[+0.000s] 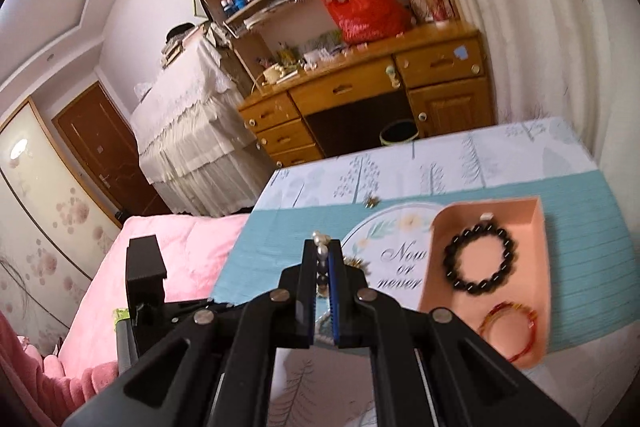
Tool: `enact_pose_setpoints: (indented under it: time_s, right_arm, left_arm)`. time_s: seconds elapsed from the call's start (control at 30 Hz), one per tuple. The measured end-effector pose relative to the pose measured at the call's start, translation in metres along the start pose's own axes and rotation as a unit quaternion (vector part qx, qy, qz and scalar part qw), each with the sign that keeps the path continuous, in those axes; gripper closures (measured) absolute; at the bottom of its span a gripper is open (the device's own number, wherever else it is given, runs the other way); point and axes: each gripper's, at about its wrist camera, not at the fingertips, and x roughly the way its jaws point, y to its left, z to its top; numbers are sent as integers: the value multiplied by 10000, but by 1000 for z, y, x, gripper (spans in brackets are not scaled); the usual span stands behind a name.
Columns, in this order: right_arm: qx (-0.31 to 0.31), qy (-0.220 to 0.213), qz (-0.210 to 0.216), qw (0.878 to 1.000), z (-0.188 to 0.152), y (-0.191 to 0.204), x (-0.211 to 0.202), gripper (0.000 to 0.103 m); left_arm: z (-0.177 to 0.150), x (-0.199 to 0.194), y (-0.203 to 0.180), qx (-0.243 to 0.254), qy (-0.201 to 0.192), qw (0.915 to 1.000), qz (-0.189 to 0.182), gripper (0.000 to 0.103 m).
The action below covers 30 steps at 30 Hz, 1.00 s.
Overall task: Organize jewelry
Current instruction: 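Lift the watch band with the left tool while the right tool lifts the pearls, then lower the watch band and pearls into the pink box and open both tools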
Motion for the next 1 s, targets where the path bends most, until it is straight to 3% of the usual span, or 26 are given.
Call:
enact_pose_setpoints:
  time_s: [0.07, 0.2, 0.3, 0.43, 0.67, 0.77, 1.0]
  right_arm:
    - [-25, -3, -82, 10000, 5, -7, -5, 98]
    - [-15, -41, -172, 9998, 9, -24, -15, 98]
    - [-24, -26, -260, 9997, 10, -38, -21, 98]
    - [20, 40, -365, 9993, 11, -58, -28, 98]
    - [17, 153, -255, 9996, 14, -85, -36, 98]
    - [-5, 225, -131, 9997, 16, -94, -36, 98]
    - [-91, 375, 101, 9992, 17, -105, -34, 98]
  left_arm:
    - [-2, 9, 1, 3, 245, 9996, 127, 75]
    - [-8, 23, 9, -205, 523, 9979, 325, 71]
    - [-13, 35, 9, -220, 653, 9951, 711, 77]
    - [-19, 41, 4, -254, 655, 9930, 954, 94]
    - [-19, 31, -13, -537, 513, 9901, 1194, 96]
    - [-12, 17, -27, -632, 352, 9909, 1137, 96]
    - [24, -22, -73, -614, -347, 9958, 577, 96]
